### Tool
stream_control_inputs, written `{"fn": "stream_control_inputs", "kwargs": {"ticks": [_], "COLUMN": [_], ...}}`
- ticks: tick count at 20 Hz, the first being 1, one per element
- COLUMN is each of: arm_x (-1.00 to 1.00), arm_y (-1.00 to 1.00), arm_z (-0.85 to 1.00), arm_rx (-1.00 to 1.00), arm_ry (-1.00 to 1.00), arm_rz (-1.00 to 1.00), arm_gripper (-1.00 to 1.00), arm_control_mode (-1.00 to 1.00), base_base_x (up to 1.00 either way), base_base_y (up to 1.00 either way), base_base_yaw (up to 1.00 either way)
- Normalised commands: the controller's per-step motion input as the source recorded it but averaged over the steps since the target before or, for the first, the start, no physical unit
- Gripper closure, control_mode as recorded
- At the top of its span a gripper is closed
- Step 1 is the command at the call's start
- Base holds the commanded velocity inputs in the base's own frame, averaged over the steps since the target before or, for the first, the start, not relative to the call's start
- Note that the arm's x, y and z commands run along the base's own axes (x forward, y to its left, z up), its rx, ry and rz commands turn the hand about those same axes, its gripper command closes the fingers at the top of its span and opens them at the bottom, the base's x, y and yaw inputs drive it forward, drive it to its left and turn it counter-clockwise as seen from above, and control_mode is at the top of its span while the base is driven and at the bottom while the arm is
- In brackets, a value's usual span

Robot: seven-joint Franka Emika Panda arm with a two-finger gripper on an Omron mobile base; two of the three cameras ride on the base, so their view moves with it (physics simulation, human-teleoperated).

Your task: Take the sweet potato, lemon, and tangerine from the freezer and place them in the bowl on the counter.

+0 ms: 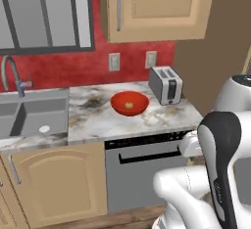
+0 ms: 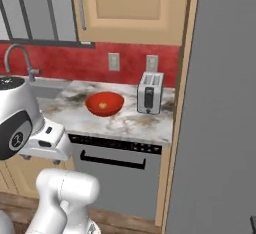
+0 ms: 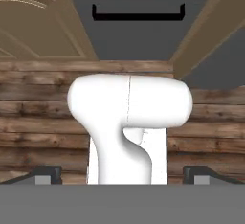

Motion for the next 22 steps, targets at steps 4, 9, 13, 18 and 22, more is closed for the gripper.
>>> {"fn": "stream_control_inputs", "kwargs": {"ticks": [4, 9, 13, 18, 22], "arm_x": [0.0, 0.0, 0.0, 0.0, 0.0], "arm_y": [0.0, 0.0, 0.0, 0.0, 0.0], "arm_z": [0.0, 0.0, 0.0, 0.0, 0.0], "arm_rx": [0.0, 0.0, 0.0, 0.0, 0.0], "arm_ry": [0.0, 0.0, 0.0, 0.0, 0.0], "arm_rz": [0.0, 0.0, 0.0, 0.0, 0.0], "arm_gripper": [-1.0, -1.0, -1.0, -1.0, -1.0], "arm_control_mode": [1.0, 1.0, 1.0, 1.0, 1.0], "base_base_x": [-0.33, -0.02, 0.0, 0.0, 0.0], "base_base_y": [-0.87, -0.81, -0.85, -0.92, -0.94], "base_base_yaw": [0.01, 0.0, 0.0, 0.0, 0.0]}}
